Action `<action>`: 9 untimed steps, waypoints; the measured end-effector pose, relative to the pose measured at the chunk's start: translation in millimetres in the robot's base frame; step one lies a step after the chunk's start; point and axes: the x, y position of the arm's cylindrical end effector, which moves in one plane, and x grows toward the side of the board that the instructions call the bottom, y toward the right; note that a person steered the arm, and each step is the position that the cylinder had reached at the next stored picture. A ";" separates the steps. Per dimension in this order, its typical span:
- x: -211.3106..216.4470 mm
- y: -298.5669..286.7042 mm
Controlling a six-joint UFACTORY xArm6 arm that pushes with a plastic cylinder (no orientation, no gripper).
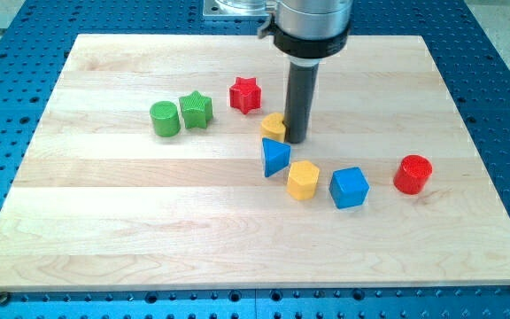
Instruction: Push the red star to the center right of the board
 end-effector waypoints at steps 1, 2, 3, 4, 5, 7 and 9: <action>-1.0 -39.4; -27.5 10.3; -86.2 20.1; -126.9 -30.3; -118.1 -86.4; -73.7 -59.6; -43.5 42.1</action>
